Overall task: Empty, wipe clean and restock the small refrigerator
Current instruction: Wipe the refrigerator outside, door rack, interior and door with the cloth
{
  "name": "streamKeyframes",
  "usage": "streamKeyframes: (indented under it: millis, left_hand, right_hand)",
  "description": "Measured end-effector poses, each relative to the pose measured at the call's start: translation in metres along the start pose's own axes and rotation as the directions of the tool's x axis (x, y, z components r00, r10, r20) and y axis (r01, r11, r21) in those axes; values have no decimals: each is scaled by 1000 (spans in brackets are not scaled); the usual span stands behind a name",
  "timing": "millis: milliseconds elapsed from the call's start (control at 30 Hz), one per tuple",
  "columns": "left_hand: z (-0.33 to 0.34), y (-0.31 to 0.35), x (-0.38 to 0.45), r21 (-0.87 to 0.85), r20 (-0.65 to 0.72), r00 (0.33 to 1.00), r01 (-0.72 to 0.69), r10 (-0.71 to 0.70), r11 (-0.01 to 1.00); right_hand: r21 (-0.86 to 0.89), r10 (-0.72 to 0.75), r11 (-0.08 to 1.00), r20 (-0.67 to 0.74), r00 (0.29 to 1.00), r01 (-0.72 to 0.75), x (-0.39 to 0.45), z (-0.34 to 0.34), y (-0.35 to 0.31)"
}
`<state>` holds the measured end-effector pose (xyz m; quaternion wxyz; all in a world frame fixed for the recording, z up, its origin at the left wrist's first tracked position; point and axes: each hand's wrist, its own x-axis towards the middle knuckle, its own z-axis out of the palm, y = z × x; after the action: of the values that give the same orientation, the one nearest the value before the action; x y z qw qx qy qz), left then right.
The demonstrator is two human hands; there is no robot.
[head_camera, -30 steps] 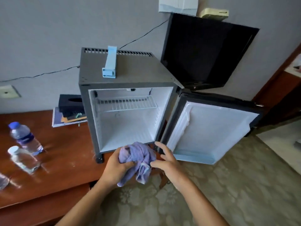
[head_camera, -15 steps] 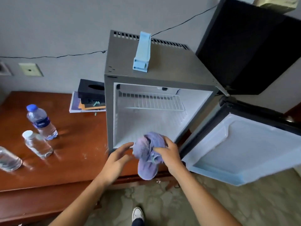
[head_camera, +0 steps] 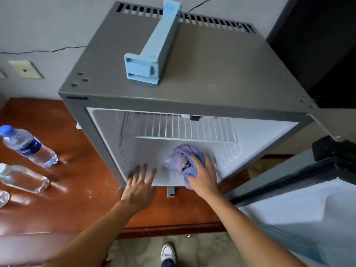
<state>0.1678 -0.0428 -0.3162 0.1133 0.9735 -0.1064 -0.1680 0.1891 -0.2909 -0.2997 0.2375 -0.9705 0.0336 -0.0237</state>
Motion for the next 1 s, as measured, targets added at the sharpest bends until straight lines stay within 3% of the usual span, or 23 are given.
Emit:
streamKeyframes:
  millis: [167, 233, 367, 500, 567, 667, 767, 867, 933, 1000]
  left_hand:
    - [56, -32, 12, 143, -24, 995, -92, 97, 985]
    - [69, -36, 15, 138, -122, 984, -111, 128, 984]
    - [73, -33, 17, 89, -157, 979, -116, 129, 989]
    - [84, -38, 21, 90, -173, 974, -131, 145, 987]
    - [79, -39, 20, 107, -191, 971, -124, 143, 986]
    - [80, -28, 6, -43, -265, 960, -106, 91, 993]
    - [85, -17, -36, -137, -400, 898, -255, 182, 957]
    - [88, -24, -66, -119, -417, 863, -364, 286, 924]
    - [81, -33, -68, -149, -457, 852, -355, 255, 923]
    - [74, -42, -66, -160, -496, 841, -335, 217, 929]
  right_hand:
    - [14, 66, 998, 61, 996, -67, 40, 34, 6]
    - [-26, 67, 997, -19, 998, -68, 49, 59, 12]
    - [-225, 58, 968, -224, 973, -110, 69, 93, 5]
    - [-155, 198, 961, -186, 962, -228, 106, 125, -66]
    - [-120, 95, 986, -174, 980, -117, 101, 140, -96]
    - [-3, -181, 983, -80, 980, 181, 61, 146, -112]
    - [116, -310, 940, -93, 946, 320, 15, 123, -94]
    - [32, -476, 876, -96, 874, 481, -22, 100, -36]
    - [-50, -403, 915, -98, 910, 400, -18, 83, 11]
    - [-146, -157, 979, -119, 980, 139, 8, 79, 30]
